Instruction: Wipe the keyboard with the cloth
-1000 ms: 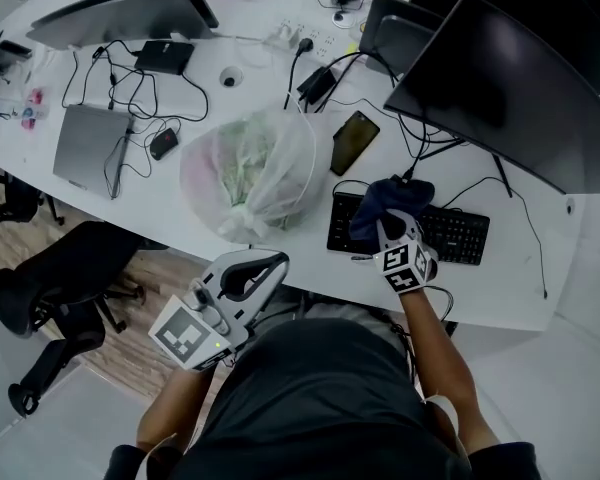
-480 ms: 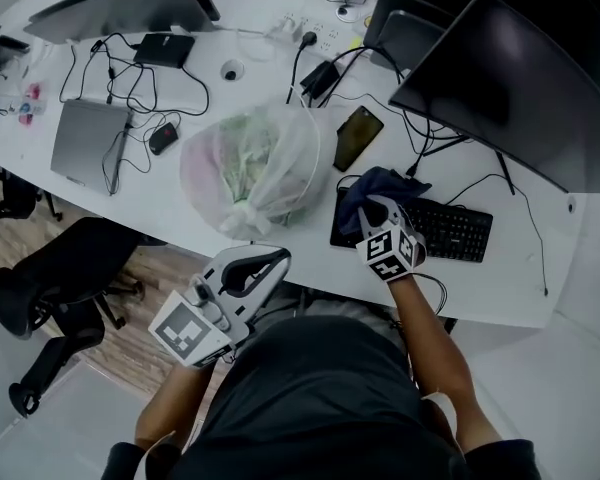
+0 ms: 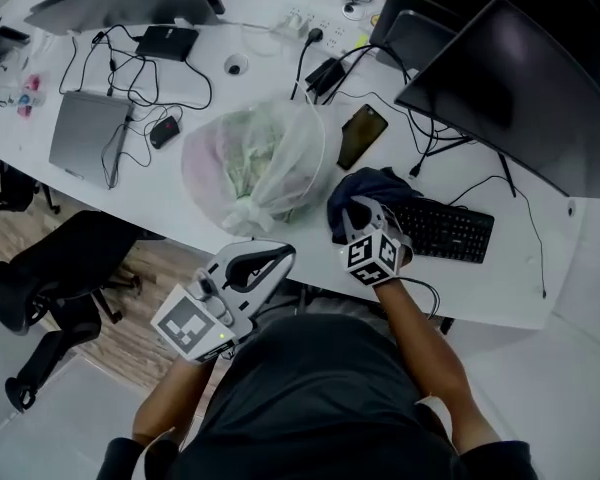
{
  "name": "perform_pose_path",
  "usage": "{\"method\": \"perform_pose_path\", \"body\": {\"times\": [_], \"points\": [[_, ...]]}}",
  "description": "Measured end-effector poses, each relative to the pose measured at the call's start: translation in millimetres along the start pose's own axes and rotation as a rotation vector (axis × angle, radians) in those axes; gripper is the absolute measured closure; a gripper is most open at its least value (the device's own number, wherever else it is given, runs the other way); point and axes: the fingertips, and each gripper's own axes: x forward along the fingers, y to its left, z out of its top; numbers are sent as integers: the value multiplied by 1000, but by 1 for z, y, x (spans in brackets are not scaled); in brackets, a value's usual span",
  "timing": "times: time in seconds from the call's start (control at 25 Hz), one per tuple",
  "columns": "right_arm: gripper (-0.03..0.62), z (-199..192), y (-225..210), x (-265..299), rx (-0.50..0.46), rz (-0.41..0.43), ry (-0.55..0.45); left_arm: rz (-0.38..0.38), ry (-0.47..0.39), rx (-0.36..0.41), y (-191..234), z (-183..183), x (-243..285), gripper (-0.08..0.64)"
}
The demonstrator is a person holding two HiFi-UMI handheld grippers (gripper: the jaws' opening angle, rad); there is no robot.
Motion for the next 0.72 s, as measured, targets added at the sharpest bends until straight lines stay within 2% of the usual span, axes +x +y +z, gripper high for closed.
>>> {"method": "perform_pose_path", "body": {"times": [0.04,0.12,0.2,0.32,0.4,0.48,0.56,0.6,0.64,0.72], "points": [[552,10,7,6,-28,22,0,-1,1,2,-2,1,1,557],[552,-2,-3,2,-7,3,24,10,5,-2,-2,1,-4,557],[552,-42,-29,-20,62,-65,66,27,7,-3,3,-2,-11,557],[552,-109,-67,-62,121,-192,195,38,-26,30,13,-3,-18,557],[552,-115,-69,-70,150,-221,223,41,-32,28,16,-5,-19,557],[552,-76,-42,-53,124,-163,132,34,-25,18,15,-7,-13,557],[552,-29,4,-25,25,-29,44,13,-22,23,10,-5,-5,556],[552,-17,23,-15,-21,29,34,3,-23,29,6,-2,-1,557],[552,-14,31,-10,-31,59,38,-5,-20,33,3,0,1,556],[552,-36,17,-20,50,37,65,-6,-7,44,1,0,1,557]]}}
